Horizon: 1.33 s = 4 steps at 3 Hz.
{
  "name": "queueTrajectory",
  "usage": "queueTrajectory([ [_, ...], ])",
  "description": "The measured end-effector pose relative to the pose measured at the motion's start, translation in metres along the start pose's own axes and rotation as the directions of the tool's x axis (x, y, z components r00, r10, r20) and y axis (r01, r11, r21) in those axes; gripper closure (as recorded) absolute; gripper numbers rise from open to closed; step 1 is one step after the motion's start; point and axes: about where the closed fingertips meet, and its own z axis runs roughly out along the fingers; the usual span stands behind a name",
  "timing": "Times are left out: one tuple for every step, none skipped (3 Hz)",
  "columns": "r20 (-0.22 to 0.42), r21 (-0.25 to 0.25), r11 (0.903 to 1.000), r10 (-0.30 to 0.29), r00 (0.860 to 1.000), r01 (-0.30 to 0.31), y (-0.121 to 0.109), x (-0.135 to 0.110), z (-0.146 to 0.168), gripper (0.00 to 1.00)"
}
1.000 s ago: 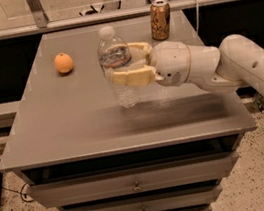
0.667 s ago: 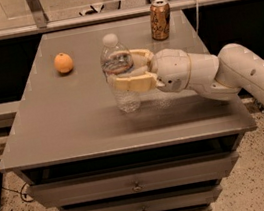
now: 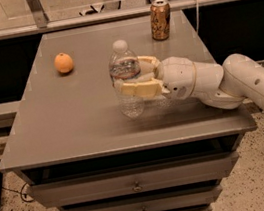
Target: Place water bottle upright
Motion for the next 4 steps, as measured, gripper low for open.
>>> queueTrajectory([
  [-0.005,0.006,0.9999,0.008,1.0,-0.008,-0.0001,0.0029,-0.0041,0.6],
  [-0.01,0.008,0.9999,0.011,1.0,-0.011,-0.0004,0.0037,-0.0068,0.36],
  [-0.019,0.002,0.9999,0.012,1.0,-0.011,-0.0016,0.0022,-0.0082,0.13],
  [-0.038,-0.017,0.9998,0.011,0.999,-0.012,-0.0036,-0.0021,-0.0091,0.0],
])
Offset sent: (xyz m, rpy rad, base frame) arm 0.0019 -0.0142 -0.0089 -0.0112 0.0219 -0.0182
